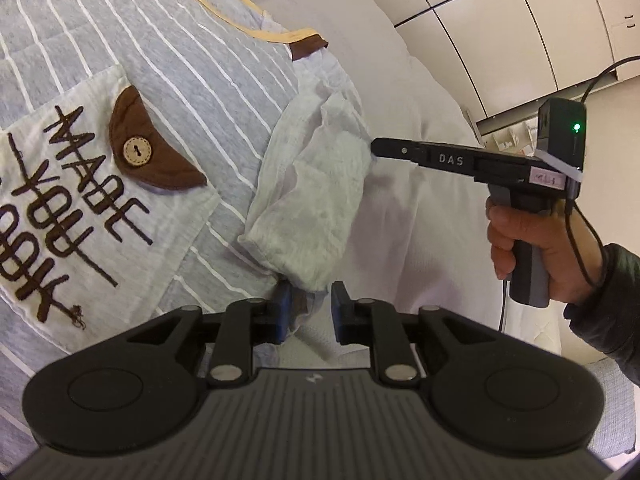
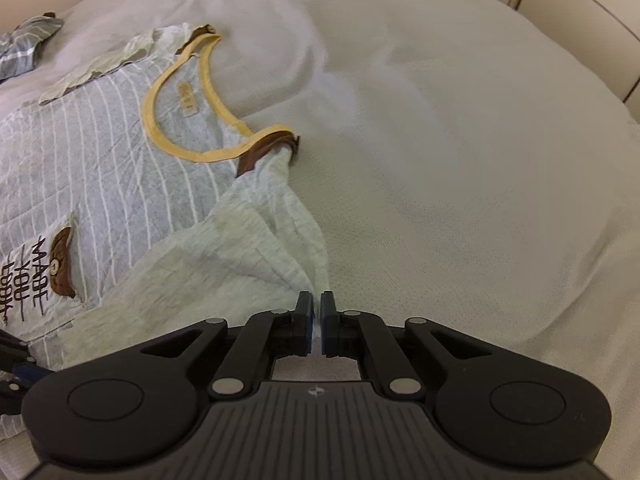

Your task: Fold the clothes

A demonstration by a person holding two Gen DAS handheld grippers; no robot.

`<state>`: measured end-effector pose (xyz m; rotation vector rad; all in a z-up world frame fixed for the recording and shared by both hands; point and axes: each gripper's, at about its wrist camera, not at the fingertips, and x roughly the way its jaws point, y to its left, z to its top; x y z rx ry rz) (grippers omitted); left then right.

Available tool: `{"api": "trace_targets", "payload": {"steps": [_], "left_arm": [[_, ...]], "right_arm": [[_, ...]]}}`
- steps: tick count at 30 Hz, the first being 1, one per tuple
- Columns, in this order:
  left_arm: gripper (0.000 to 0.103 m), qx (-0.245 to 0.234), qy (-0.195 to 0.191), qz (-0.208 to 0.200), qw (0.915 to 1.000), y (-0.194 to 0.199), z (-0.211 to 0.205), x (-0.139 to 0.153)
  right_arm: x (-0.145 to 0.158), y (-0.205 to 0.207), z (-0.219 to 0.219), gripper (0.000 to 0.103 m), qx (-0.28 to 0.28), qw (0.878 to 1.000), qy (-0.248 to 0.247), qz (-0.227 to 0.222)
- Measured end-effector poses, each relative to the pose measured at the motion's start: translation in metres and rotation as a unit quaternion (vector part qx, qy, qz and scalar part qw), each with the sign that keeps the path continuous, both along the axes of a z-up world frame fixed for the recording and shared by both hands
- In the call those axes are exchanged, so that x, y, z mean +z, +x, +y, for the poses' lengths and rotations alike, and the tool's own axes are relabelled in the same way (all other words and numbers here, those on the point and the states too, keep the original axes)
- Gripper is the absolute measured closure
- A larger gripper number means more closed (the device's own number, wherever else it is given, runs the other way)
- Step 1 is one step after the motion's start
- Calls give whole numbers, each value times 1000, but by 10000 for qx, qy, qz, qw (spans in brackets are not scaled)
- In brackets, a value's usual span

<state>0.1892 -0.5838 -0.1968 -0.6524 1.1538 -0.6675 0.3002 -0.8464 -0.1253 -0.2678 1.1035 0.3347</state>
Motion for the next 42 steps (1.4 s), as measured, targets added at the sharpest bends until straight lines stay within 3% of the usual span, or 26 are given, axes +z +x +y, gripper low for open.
{"api": "trace_targets", "payload": {"steps": [6, 11, 14, 17, 22, 28, 32, 35, 38, 42], "left_arm": [[87, -144, 248, -451, 9986, -5, 3, 19], [87, -160, 340, -894, 9953, 2, 2, 29], [87, -211, 434, -878, 9950, 16, -6, 21], [88, -113, 651, -573, 9962, 27, -9, 3], [88, -98, 676, -509, 9964, 27, 0, 4], [87, -248, 600, -914, 9937, 31, 3, 26], [87, -447, 821, -1012, 9905, 47, -8, 16], [87, -559, 998, -963, 9888, 58, -9, 3], [88, -607, 953, -949, 9890, 63, -3, 0], [87, -663, 913, -895, 9896, 66, 0, -4]], "right_arm": [[17, -9, 8, 96, 14, 9992, 335, -207], [8, -8, 30, 96, 385, 9977, 565, 29], [-6, -2, 39, 96, 473, 9967, 647, 156], [-18, 7, 40, 99, 370, 9968, 684, 185], [-11, 3, 32, 97, 48, 9963, 853, 105], [1, -10, 22, 94, -251, 9944, 1026, -15], [9, -18, 16, 91, -450, 9924, 1141, -94], [-4, -35, 28, 92, -75, 9935, 1102, 266], [-20, -50, 35, 94, 169, 9958, 732, 518], [-4, -67, 30, 90, -108, 9959, 848, 286]]}}
